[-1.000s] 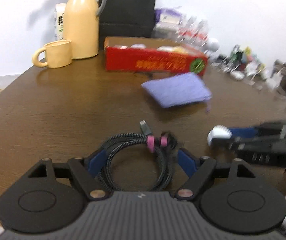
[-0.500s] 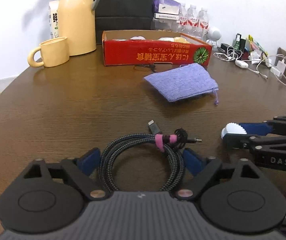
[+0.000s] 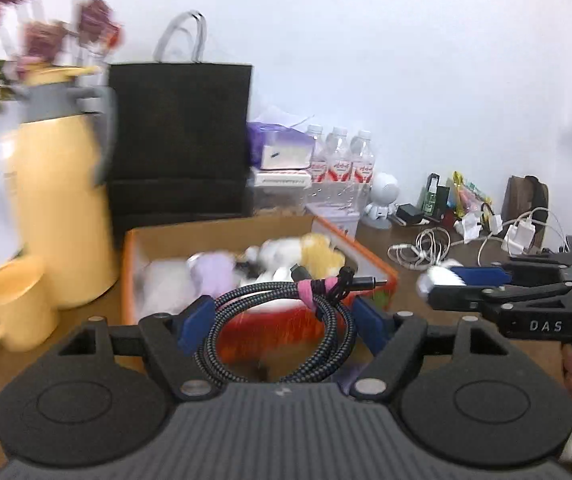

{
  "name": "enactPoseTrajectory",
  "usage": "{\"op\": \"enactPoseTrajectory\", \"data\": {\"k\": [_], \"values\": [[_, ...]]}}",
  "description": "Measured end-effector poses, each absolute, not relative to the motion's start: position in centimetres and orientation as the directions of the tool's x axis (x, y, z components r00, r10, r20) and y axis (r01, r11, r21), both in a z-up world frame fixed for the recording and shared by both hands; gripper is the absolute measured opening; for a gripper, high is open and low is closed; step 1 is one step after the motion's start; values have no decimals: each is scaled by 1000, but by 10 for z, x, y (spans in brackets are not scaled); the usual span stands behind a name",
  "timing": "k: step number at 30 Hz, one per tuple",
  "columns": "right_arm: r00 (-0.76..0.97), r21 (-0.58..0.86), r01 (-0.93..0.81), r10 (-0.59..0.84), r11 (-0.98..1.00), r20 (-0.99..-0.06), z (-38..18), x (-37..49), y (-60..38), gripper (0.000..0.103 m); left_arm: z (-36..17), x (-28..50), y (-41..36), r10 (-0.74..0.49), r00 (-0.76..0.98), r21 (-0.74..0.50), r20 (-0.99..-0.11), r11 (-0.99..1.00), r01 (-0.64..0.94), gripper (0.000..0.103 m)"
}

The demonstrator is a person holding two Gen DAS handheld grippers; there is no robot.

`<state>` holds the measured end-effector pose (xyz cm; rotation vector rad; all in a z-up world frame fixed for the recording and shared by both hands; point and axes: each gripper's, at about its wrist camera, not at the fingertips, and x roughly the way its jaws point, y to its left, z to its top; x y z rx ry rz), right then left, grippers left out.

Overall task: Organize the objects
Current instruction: 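Carry the black cable and white cap into the red box and release both, then move both open tools back toward the lavender pouch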

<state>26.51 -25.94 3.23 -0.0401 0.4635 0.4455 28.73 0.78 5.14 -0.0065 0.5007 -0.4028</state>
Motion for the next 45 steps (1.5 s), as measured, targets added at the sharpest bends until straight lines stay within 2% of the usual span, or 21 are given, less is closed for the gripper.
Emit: {"op": "enactPoseTrajectory", "data": {"k": [3, 5, 7, 11, 12, 13, 15, 21, 25, 27, 33, 40, 45], "values": [[769, 116, -437, 437, 892, -467, 39, 335, -256, 39, 42, 366, -15, -365, 751, -143, -550, 927, 346, 77], [737, 207, -408, 455, 889, -500, 29, 383, -255, 39, 26, 412, -26, -365, 691, -190, -623, 928, 319, 77], [727, 239, -358, 430, 903, -536, 14, 418, -253, 39, 6, 447, -31, -355, 658, -234, -664, 935, 267, 78], [706, 257, -291, 388, 922, -593, -14, 451, -246, 43, -17, 469, -31, -345, 657, -244, -670, 938, 245, 81], [703, 273, -280, 390, 920, -595, -18, 453, -248, 49, -18, 468, -26, -360, 661, -259, -658, 933, 250, 86], [704, 282, -275, 393, 919, -592, -21, 453, -250, 51, -18, 466, -21, -377, 663, -274, -647, 926, 259, 91], [719, 277, -265, 381, 924, -582, -21, 453, -255, 57, -12, 464, -12, -407, 664, -288, -627, 914, 287, 96], [749, 264, -257, 364, 930, -554, -4, 440, -263, 57, 21, 429, 9, -364, 723, -249, -587, 931, 267, 96], [766, 233, -284, 366, 930, -529, 11, 404, -262, 58, 38, 373, 18, -325, 770, -181, -549, 946, 270, 100], [779, 208, -301, 366, 931, -509, 15, 371, -262, 62, 39, 333, 23, -319, 788, -154, -527, 947, 281, 102], [795, 88, -338, 335, 937, -506, 1, 272, -258, 71, 12, 230, 25, -295, 775, -137, -558, 955, 265, 103], [788, 100, -309, 313, 946, -531, -27, 175, -254, 72, -18, 138, 28, -227, 790, -190, -570, 972, 142, 103], [726, 134, -316, 330, 939, -604, -52, 120, -252, 72, -26, 100, 31, -201, 775, -166, -599, 978, 125, 103]]}}
